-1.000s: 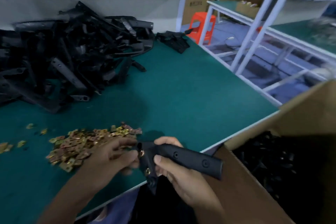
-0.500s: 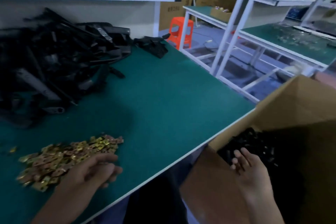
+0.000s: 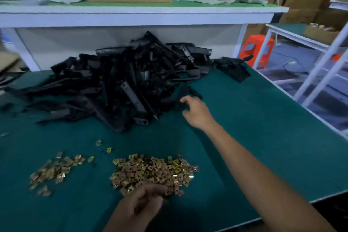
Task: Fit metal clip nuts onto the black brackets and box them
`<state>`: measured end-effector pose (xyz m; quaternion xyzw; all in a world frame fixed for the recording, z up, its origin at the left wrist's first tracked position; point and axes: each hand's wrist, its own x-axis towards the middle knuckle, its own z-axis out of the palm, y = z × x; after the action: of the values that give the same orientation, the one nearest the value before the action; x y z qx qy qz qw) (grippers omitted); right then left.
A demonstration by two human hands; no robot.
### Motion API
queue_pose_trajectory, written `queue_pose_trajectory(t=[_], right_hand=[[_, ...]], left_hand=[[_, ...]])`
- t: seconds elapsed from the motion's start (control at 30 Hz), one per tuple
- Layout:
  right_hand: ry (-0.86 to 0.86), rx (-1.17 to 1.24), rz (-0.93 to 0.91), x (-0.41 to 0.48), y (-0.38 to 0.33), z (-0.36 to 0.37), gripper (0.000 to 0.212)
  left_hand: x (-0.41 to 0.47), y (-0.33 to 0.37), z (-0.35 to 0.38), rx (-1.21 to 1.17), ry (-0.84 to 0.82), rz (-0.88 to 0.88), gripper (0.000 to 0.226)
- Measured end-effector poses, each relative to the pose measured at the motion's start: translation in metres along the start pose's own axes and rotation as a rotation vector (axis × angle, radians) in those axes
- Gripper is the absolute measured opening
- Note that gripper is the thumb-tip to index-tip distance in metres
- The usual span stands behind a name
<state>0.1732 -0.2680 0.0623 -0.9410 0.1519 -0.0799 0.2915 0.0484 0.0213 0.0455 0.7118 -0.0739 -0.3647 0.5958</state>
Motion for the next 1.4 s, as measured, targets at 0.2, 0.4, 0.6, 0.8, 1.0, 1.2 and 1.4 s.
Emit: queue_pose_trajectory(t=[0.2,0.4,0.6,0.8,1.0,1.2,1.4], right_hand=[[-0.14,-0.695,-0.075,0.067,0.001,0.018,0.072],[0.03,-0.516,-0.146,0.052,0.0,-0.029,0.045],[0.027,-0.025,0.018,-0.06,0.013,-0.11,0.018],[0.006,0.193,0.146,-0.124,0.044,-0.08,0.012],[0.122,0.485,0.251,-0.151,0.058,-0.048,0.014],[0.188,1.214,0.207,-0.21,0.037,0.005,0.019],[0.238,1.566,0.271,-0.226,0.012,0.039,0.029]], left_hand=[[-0.008,-0.014,-0.015,-0.092,0.094,-0.015,0.013],[-0.013,-0.008,-0.031,0.035,0.151,0.013,0.016],[-0.011,-0.001,-0.019,0.356,0.226,0.195,0.02],[0.061,0.031,0.009,0.94,0.412,0.532,0.029],[0.104,0.038,0.023,1.271,0.316,0.383,0.022],[0.098,0.033,0.02,1.067,0.332,0.412,0.006],[0.094,0.028,0.014,1.072,0.313,0.433,0.038]])
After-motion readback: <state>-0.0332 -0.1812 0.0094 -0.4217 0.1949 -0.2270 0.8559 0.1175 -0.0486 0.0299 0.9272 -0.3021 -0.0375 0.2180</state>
